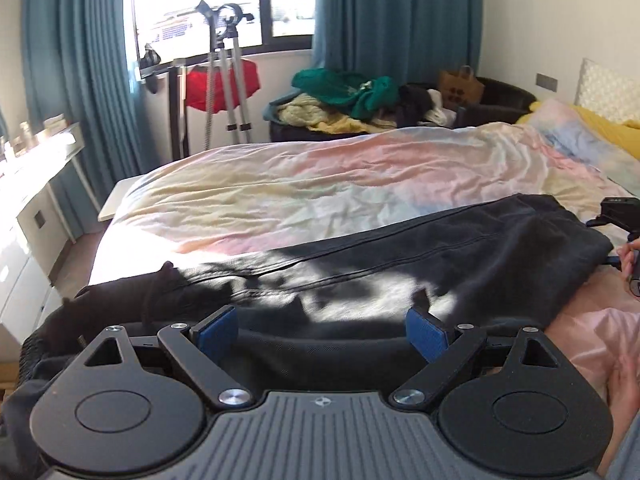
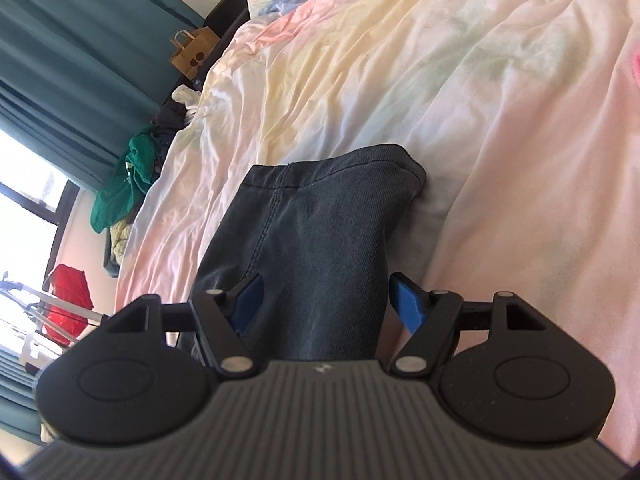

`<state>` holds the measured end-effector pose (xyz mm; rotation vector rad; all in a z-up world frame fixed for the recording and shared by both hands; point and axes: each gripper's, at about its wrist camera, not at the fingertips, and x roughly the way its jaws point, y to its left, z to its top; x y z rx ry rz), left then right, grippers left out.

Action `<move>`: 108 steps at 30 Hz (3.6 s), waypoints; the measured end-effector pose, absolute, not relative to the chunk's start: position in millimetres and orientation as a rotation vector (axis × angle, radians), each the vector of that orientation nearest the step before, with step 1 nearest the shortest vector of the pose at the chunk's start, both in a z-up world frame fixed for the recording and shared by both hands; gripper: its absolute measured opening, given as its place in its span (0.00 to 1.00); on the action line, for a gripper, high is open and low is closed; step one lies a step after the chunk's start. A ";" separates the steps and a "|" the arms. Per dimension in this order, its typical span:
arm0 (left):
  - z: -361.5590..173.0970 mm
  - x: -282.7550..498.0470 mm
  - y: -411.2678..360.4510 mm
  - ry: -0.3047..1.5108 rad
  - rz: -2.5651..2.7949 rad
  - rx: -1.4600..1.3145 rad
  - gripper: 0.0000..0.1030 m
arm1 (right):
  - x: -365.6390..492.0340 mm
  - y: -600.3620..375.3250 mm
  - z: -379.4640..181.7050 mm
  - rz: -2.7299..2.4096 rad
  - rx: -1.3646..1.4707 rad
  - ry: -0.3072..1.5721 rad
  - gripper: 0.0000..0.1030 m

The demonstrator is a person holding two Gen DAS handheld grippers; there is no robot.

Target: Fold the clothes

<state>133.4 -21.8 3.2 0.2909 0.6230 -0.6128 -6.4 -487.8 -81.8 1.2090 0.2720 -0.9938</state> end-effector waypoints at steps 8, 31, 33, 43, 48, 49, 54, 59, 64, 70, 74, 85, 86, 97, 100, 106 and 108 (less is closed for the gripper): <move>-35.8 193.3 -204.3 0.607 -0.877 0.435 0.89 | 0.2 -491.9 -92.2 -1.024 1.237 0.240 0.70; -167.2 284.0 -461.8 0.654 -1.233 0.663 0.64 | 7.1 -511.9 -122.0 -1.141 1.253 0.139 0.70; -166.9 284.7 -465.6 0.668 -1.260 0.661 0.54 | 6.3 -512.2 -122.2 -1.142 1.263 0.130 0.70; -160.1 282.6 -454.9 0.699 -1.162 0.598 0.05 | 4.8 -512.2 -122.6 -1.138 1.270 0.123 0.70; -127.9 263.3 -450.2 0.613 -1.063 0.567 0.04 | 3.1 -512.9 -122.1 -1.130 1.278 0.122 0.70; -120.7 262.3 -450.3 0.590 -1.030 0.567 0.04 | 1.7 -513.7 -122.2 -1.127 1.286 0.119 0.70; -113.1 274.6 -456.3 0.562 -0.852 0.570 0.04 | 0.7 -513.9 -121.7 -1.123 1.293 0.119 0.70; -141.7 295.5 -448.6 0.648 -0.813 0.519 0.09 | -4.0 -520.9 -124.9 -1.072 1.331 0.093 0.79; -126.1 286.7 -403.6 0.677 -0.793 0.387 0.35 | -14.2 -537.9 -132.5 -0.941 1.389 0.043 0.82; -73.7 239.2 -288.1 0.670 -0.714 0.269 0.54 | -17.2 -551.7 -137.3 -0.791 1.434 0.047 0.81; -53.3 195.0 -193.9 0.669 -0.614 0.241 0.56 | -20.9 -551.6 -138.7 -0.698 1.520 0.050 0.81; -86.2 121.4 -36.5 0.564 -0.268 0.132 0.59 | -9.4 -525.0 -142.6 -0.642 1.636 0.126 0.79; -90.0 122.0 -28.3 0.578 -0.254 0.084 0.59 | -6.8 -524.4 -143.0 -0.637 1.627 0.123 0.79; -94.8 118.6 -8.9 0.592 -0.234 0.004 0.58 | 25.3 -551.8 -145.4 -0.455 1.456 -0.022 0.82; -95.8 122.7 -8.9 0.590 -0.236 0.003 0.58 | 30.5 -561.9 -145.2 -0.412 1.424 -0.040 0.82; -105.2 133.3 -19.5 0.590 -0.229 0.014 0.59 | 38.7 -573.3 -159.2 -0.432 1.419 0.056 0.61; -106.4 133.0 -20.9 0.578 -0.231 0.027 0.59 | 40.4 -572.9 -156.9 -0.456 1.386 0.092 0.20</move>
